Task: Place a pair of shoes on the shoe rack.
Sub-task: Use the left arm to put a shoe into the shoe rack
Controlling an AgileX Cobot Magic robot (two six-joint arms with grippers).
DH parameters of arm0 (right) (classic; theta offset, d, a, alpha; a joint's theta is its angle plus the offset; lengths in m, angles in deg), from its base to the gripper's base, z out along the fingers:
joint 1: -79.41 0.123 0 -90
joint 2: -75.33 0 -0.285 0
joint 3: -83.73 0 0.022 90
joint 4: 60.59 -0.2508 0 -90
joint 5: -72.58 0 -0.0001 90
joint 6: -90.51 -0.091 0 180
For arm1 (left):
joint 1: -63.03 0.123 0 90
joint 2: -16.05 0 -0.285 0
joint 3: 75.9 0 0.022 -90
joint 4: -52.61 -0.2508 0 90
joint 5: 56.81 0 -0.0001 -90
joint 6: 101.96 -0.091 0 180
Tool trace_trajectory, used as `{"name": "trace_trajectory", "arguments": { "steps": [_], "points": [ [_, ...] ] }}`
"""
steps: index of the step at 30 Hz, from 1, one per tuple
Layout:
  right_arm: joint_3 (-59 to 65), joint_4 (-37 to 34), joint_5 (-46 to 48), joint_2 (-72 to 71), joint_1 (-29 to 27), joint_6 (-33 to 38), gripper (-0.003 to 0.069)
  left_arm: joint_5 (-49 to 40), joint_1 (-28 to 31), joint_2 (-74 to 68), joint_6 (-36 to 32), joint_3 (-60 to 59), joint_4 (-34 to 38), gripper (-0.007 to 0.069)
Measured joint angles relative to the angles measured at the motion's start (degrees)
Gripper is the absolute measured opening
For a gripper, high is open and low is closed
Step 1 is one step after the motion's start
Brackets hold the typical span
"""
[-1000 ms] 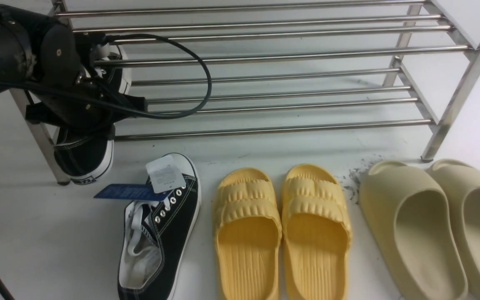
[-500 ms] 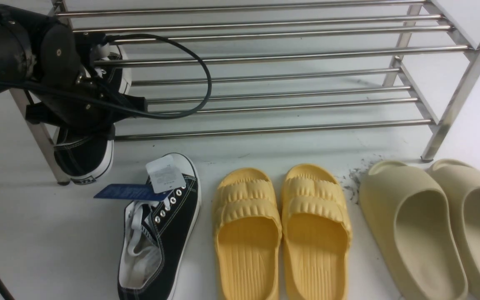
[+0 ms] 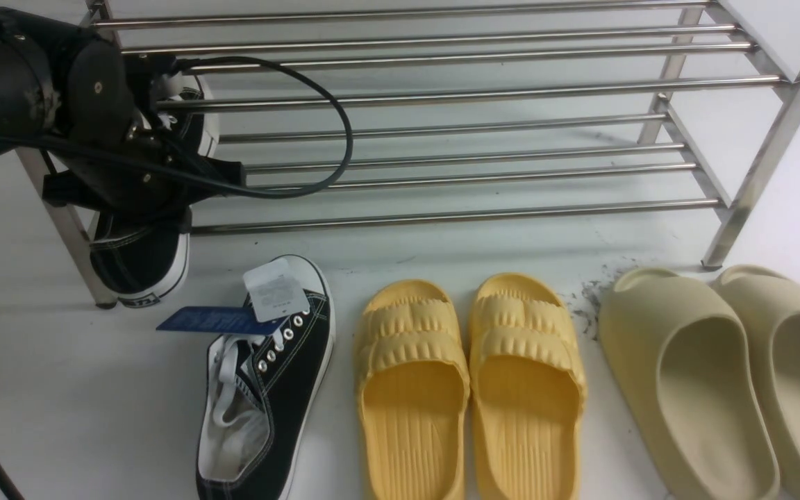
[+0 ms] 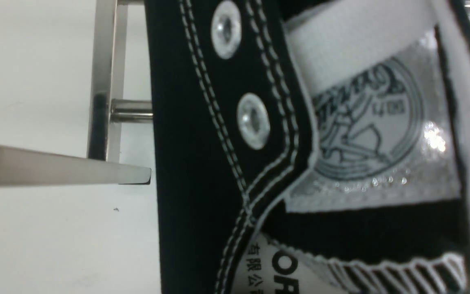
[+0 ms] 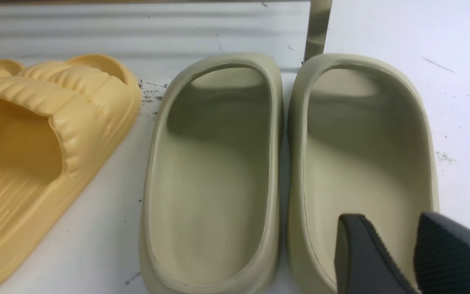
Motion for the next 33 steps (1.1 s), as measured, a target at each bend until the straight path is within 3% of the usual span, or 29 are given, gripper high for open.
{"name": "trace_trajectory", "arguments": {
  "steps": [33],
  "points": [
    [0.0, 0.0, 0.0, 0.0, 0.0, 0.0, 0.0239, 0.9, 0.0, 0.0, 0.0, 0.0, 0.0, -0.0004]
  ]
}}
